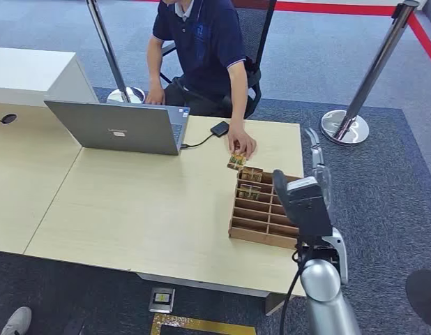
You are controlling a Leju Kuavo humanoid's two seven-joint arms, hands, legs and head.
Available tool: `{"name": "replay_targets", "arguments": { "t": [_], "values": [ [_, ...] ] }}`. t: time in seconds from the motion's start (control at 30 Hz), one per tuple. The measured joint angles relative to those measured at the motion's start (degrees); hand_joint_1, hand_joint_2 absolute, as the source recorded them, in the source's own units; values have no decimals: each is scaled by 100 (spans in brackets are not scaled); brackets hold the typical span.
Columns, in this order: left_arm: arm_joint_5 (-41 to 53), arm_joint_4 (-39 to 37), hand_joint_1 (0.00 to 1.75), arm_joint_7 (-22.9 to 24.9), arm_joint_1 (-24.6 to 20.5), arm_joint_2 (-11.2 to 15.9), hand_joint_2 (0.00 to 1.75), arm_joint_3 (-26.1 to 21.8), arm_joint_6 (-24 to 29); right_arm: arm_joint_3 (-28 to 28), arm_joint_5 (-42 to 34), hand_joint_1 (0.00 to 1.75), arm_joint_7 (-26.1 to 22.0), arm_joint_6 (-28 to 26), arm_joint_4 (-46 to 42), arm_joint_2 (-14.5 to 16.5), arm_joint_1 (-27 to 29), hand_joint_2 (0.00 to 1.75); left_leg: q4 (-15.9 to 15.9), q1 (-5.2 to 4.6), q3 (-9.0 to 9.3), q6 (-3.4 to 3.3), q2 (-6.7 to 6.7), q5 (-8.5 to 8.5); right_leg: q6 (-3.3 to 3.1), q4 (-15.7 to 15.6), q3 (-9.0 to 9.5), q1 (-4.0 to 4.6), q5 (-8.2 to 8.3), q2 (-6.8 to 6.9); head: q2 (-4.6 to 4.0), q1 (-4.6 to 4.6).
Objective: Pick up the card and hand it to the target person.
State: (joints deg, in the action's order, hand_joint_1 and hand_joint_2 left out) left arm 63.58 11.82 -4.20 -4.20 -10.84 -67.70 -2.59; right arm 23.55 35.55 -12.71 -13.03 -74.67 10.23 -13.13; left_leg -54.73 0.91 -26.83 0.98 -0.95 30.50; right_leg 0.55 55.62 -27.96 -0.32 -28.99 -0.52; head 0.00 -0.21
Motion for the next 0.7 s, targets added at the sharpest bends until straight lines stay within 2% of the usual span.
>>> {"name": "replay_targets", "arguments": {
  "t": [0.1, 0.17, 0.37, 0.53, 0.7],
  "values": [
    [39, -7, 0, 0, -7, 0, 0, -5, -24, 301, 222, 0, 153, 13, 43, -6, -129, 175, 0, 0, 0, 0, 0, 0, 0, 0, 0, 0, 0, 0, 0, 1],
    [85, -11, 0, -10, -18, 1, 0, -10, -50, 596, 661, 0, 361, 21, 105, -23, -252, 175, 0, 0, 0, 0, 0, 0, 0, 0, 0, 0, 0, 0, 0, 1],
    [179, -15, 0, -47, -34, 14, 0, -12, -107, 1211, 2619, 0, 851, 48, 311, -206, -456, 175, -1, 0, 0, 0, 0, 0, 0, -2, 0, 0, 0, 0, 0, 0],
    [251, -17, 0, -58, -40, 45, 0, -12, -151, 1559, 4727, 0, 1396, 84, 627, -541, -669, 175, -3, 0, -1, 0, 0, 0, 1, -4, 1, 0, 1, 0, 0, 1],
    [310, -20, 0, -59, -42, 68, 0, -10, -152, 1701, 5119, 0, 1543, 81, 1031, -771, -879, 175, -4, 0, 0, 0, -1, 0, 1, -3, 0, 0, 2, 0, 0, 1]
  ]
}}
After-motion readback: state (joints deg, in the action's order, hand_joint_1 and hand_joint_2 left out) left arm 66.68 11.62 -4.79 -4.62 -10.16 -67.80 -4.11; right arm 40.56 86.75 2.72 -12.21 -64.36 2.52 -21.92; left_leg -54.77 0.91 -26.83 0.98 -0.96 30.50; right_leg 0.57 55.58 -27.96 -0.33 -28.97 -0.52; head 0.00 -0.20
